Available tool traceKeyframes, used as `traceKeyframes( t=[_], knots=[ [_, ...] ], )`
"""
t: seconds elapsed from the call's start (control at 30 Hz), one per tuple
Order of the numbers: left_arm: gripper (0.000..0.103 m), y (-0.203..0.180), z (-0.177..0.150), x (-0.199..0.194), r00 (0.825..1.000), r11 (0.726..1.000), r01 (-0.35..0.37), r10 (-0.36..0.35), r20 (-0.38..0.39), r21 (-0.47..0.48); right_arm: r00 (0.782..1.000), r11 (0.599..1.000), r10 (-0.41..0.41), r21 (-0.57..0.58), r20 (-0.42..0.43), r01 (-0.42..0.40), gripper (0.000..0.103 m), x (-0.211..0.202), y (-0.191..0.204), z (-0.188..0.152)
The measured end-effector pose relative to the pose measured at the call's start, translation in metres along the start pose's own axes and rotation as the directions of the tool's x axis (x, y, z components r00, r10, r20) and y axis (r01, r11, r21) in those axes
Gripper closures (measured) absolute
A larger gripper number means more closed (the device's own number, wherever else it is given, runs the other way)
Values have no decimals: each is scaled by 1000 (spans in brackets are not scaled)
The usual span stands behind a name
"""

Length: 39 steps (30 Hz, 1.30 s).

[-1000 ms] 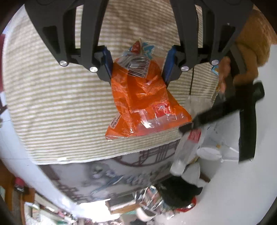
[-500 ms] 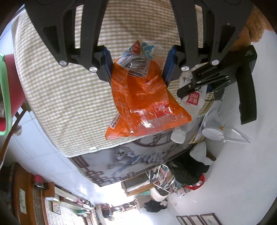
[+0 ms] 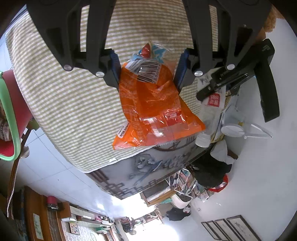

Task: Collect trash
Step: 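Lift the water bottle with the left tool and orange bag with the right tool, then carry the bottle and orange bag over the red bucket and open both tools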

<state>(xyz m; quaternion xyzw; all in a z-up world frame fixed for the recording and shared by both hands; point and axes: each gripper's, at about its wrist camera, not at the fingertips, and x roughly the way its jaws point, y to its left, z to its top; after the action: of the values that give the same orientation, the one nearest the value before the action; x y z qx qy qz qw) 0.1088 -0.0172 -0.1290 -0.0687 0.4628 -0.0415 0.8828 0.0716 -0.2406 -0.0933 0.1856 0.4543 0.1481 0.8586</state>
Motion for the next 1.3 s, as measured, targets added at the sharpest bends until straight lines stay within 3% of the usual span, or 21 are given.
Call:
traceKeyframes(
  t=[0.3,0.97,1.3],
  knots=[
    [52,-15,20,-18,998,998,-21,16,65,65,999,1000,-3,13,40,3,54,-11,-5,8],
    [51,-35,19,-26,996,993,-12,2,85,117,995,999,-33,44,94,29,54,-35,-19,11],
    [52,-73,18,-23,997,987,19,-30,70,157,990,996,-51,80,131,41,54,-61,-54,16]
  ],
)
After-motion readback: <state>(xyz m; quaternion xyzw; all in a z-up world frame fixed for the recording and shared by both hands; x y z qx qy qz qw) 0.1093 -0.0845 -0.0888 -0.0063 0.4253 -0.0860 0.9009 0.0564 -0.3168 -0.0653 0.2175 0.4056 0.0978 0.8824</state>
